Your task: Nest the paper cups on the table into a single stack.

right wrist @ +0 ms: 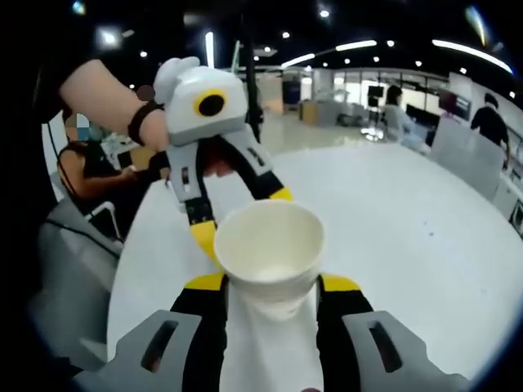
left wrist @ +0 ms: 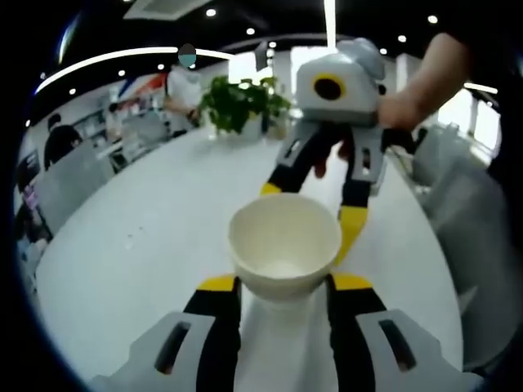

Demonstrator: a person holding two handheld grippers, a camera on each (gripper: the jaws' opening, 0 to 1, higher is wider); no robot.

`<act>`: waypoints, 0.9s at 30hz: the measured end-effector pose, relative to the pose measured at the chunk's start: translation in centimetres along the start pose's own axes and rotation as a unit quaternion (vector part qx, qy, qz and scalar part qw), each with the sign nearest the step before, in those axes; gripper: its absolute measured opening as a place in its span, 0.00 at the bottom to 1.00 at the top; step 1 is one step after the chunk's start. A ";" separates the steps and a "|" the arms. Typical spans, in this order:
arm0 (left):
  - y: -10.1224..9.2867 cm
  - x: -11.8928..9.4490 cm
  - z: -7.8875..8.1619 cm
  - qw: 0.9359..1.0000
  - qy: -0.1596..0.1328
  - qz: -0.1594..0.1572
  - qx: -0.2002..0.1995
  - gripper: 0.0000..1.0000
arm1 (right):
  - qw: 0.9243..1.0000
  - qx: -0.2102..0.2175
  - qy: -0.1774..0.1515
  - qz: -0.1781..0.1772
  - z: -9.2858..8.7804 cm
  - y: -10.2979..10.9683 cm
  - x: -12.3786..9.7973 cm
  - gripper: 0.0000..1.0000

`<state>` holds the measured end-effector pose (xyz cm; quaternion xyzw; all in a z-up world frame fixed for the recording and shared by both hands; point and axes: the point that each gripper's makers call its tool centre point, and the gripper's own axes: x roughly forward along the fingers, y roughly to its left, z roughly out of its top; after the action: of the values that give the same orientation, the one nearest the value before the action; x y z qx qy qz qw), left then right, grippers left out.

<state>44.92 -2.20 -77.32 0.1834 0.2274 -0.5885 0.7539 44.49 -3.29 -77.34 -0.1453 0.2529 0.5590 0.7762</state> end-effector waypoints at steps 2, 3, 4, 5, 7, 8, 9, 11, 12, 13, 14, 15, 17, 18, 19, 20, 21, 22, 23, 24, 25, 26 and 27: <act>0.1 0.1 -0.3 1.000 0.001 -0.001 -0.001 0.40 | 1.000 0.002 0.002 0.001 -0.2 -0.1 0.2 0.39; 0.1 0.2 -0.4 1.000 0.003 -0.002 -0.005 0.40 | 1.000 0.003 0.003 0.002 -0.4 -0.1 0.4 0.39; 0.1 0.2 -0.5 1.000 0.004 -0.003 -0.008 0.40 | 1.000 0.004 0.004 0.002 -0.4 -0.1 0.5 0.39; 0.1 0.3 -0.5 1.000 0.003 -0.004 -0.011 0.40 | 1.000 0.003 0.008 0.001 -0.6 -0.1 0.6 0.39; 0.3 0.3 -0.7 1.000 0.006 -0.001 -0.011 0.41 | 1.000 0.007 0.003 0.000 -0.5 -0.2 0.6 0.39; 0.3 0.3 -0.7 1.000 0.006 0.000 -0.010 0.41 | 1.000 0.010 0.002 -0.001 -0.5 -0.2 0.7 0.39; 0.3 0.2 -0.7 1.000 0.005 0.000 -0.007 0.41 | 1.000 0.011 0.001 -0.002 -0.4 -0.3 0.7 0.39; 0.5 0.2 -0.6 1.000 0.004 -0.002 -0.006 0.41 | 1.000 0.012 0.000 -0.003 -0.4 -0.3 0.7 0.39; 0.5 0.2 -0.7 1.000 0.004 -0.002 -0.006 0.41 | 1.000 0.010 0.000 -0.004 -0.4 -0.3 0.7 0.40; 0.5 0.2 -0.7 1.000 0.004 -0.003 -0.006 0.41 | 1.000 0.008 0.000 -0.004 -0.4 -0.3 0.7 0.40; 0.5 0.3 -0.7 1.000 0.004 -0.003 -0.004 0.42 | 1.000 0.008 0.000 -0.004 -0.4 -0.2 0.6 0.40; 0.4 0.3 -0.6 1.000 0.004 -0.004 -0.001 0.42 | 1.000 0.011 0.000 -0.004 -0.5 -0.2 0.6 0.40; 0.4 0.3 -0.6 1.000 0.003 -0.004 -0.001 0.44 | 1.000 0.012 0.001 -0.004 -0.6 -0.2 0.6 0.40; 0.5 0.3 -0.7 1.000 0.001 -0.003 -0.009 0.46 | 1.000 0.012 0.004 -0.005 -0.7 -0.1 0.6 0.40; 0.6 0.3 -0.7 1.000 0.001 -0.001 -0.016 0.48 | 1.000 0.012 0.004 -0.005 -0.8 0.0 0.5 0.40; 0.7 0.3 -0.8 1.000 0.003 0.001 -0.020 0.51 | 1.000 0.010 0.004 -0.007 -0.9 0.0 0.4 0.42; 0.9 0.1 -0.9 1.000 0.002 0.005 -0.025 0.53 | 1.000 0.010 0.005 -0.008 -1.1 0.1 0.3 0.43; 1.0 0.0 -0.9 1.000 0.001 0.007 -0.027 0.54 | 1.000 0.011 0.006 -0.009 -1.2 0.2 0.2 0.44; 1.0 -0.3 -1.0 1.000 0.003 0.010 -0.030 0.54 | 1.000 0.013 0.008 -0.010 -1.5 0.3 0.1 0.44; 1.1 -0.5 -1.1 0.999 0.004 0.012 -0.032 0.54 | 1.000 0.015 0.009 -0.012 -1.7 0.4 -0.1 0.44; 1.1 -0.7 -1.2 0.999 0.003 0.015 -0.034 0.55 | 1.000 0.019 0.010 -0.014 -1.9 0.5 -0.4 0.45; 1.1 -1.0 -1.2 0.999 0.002 0.017 -0.038 0.56 | 1.000 0.021 0.010 -0.016 -2.0 0.6 -0.6 0.45; 0.9 -1.3 -1.1 0.999 -0.002 0.019 -0.043 0.58 | 0.999 0.023 0.010 -0.019 -2.1 0.7 -0.9 0.46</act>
<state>45.37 -0.33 -77.49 0.1541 0.2475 -0.5638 0.7728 43.09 -4.83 -78.53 -0.1378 0.2709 0.5366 0.7872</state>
